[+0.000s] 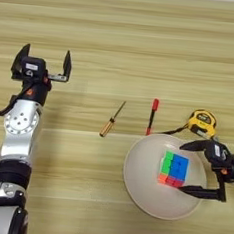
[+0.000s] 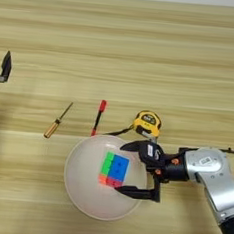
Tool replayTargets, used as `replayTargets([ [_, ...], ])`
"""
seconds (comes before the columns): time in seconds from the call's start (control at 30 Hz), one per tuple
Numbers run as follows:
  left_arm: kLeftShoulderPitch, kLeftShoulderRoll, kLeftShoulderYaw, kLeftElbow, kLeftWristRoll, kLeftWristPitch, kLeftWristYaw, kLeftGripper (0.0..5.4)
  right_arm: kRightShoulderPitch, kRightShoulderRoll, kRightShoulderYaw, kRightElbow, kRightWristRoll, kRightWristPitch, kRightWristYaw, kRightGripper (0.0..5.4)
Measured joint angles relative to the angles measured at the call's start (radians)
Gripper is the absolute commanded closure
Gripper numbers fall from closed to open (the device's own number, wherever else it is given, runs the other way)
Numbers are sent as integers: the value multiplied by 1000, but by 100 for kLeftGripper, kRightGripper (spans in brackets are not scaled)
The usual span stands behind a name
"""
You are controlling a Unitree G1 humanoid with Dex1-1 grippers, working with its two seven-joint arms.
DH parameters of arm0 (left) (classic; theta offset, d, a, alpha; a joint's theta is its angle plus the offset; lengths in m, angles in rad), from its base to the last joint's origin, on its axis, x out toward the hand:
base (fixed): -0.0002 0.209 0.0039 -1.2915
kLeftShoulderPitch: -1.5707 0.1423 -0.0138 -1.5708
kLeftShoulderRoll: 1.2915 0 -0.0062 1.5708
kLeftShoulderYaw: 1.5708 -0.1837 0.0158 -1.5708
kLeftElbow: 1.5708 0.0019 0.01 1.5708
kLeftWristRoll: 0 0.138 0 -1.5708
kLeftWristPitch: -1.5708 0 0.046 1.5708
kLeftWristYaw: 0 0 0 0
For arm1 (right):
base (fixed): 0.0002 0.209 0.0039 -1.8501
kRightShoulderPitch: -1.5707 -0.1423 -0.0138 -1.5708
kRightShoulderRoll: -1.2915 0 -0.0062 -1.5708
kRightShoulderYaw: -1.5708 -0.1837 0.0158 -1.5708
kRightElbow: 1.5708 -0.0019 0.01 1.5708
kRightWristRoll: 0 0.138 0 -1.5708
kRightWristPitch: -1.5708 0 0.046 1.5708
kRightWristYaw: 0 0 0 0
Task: Move the objects on the table
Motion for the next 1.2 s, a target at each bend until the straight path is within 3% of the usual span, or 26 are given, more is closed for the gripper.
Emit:
replayTargets([
  [0.23,0,0,0,0,0,0,0,0,0,7,27,16,-30,-6,-23,1],
  [0.6,1,0,0,-1,0,0,0,0,-34,73,37,144,-82,-45,-109,1],
  [1.1,1,0,0,-1,0,0,0,0,-53,107,49,191,-100,-62,-119,1],
  [1.2,1,0,0,-1,0,0,0,0,-57,109,49,195,-103,-63,-120,32],
])
